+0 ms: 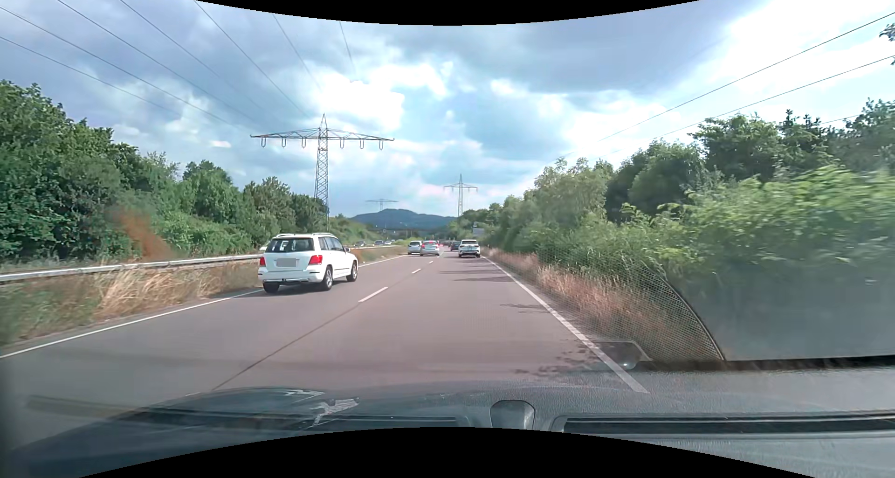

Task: Follow the waypoints while adhering to traffic rules and regulations

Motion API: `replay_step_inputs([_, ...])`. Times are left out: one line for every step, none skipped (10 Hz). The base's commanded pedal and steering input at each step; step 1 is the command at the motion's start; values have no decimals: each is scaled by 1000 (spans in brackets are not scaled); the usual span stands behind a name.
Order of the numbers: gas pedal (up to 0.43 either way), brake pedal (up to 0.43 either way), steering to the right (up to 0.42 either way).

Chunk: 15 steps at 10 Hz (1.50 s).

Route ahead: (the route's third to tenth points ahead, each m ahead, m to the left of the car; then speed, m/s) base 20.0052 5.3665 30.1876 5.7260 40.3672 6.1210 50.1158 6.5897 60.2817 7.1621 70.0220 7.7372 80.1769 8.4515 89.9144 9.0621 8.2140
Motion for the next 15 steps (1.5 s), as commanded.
replay_step_inputs([59,0,-3])
replay_step_inputs([67,0,-3])
replay_step_inputs([79,0,-3])
replay_step_inputs([98,0,-2])
replay_step_inputs([110,0,-2])
replay_step_inputs([110,0,-1])
replay_step_inputs([110,0,0])
replay_step_inputs([118,0,0])
replay_step_inputs([118,0,0])
replay_step_inputs([118,0,0])
replay_step_inputs([118,0,0])
replay_step_inputs([118,0,0])
replay_step_inputs([118,0,0])
replay_step_inputs([118,0,0])
replay_step_inputs([118,0,-1])
